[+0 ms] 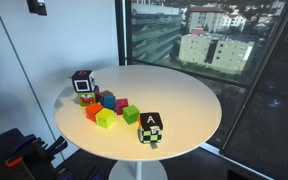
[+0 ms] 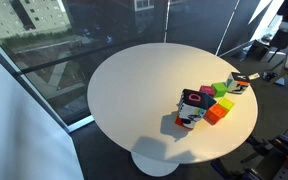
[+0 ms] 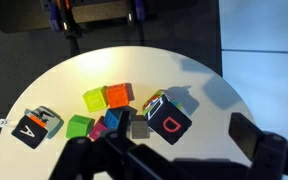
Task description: Pick up the soft block with the letter a on it and put it on the soft block with the letter D on it
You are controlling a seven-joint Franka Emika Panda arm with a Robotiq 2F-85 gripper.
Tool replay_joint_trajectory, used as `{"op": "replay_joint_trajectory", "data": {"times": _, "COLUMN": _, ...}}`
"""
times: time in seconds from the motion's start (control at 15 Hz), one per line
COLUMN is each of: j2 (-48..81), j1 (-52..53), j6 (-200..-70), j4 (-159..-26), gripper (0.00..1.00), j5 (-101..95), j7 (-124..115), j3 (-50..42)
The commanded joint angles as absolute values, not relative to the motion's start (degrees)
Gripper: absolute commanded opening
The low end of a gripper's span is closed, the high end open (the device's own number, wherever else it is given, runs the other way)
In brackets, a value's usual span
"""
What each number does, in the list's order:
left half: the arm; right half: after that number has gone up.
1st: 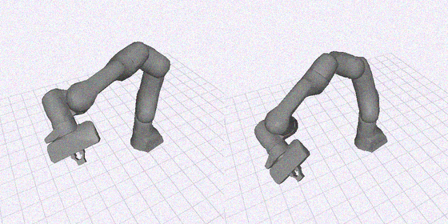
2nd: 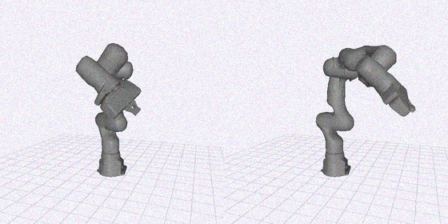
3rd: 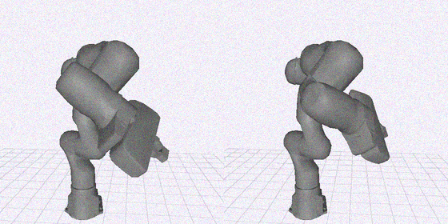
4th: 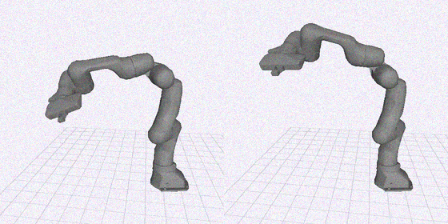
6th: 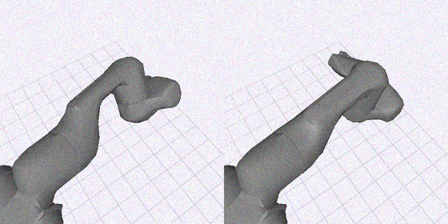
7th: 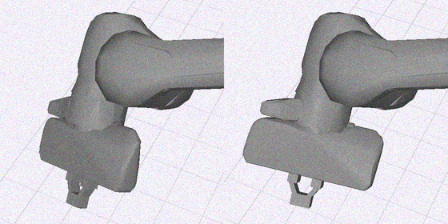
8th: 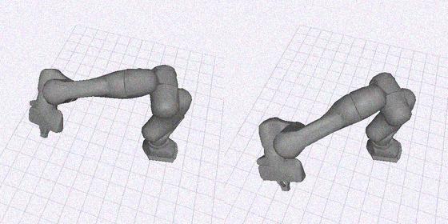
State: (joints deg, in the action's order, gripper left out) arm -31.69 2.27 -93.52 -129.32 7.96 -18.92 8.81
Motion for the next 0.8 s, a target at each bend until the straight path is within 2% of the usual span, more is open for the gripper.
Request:
{"op": "replay_joint_trajectory", "data": {"times": 0.0, "j2": -31.7, "j1": 2.2, "j6": -93.3, "j4": -129.1, "gripper": 1.00, "j5": 8.0, "j7": -18.9, "j3": 8.8}}
{"op": "replay_joint_trajectory", "data": {"times": 0.73, "j2": -30.7, "j1": 0.6, "j6": -98.1, "j4": -129.9, "gripper": 1.00, "j5": 4.7, "j7": -18.7, "j3": 8.3}}
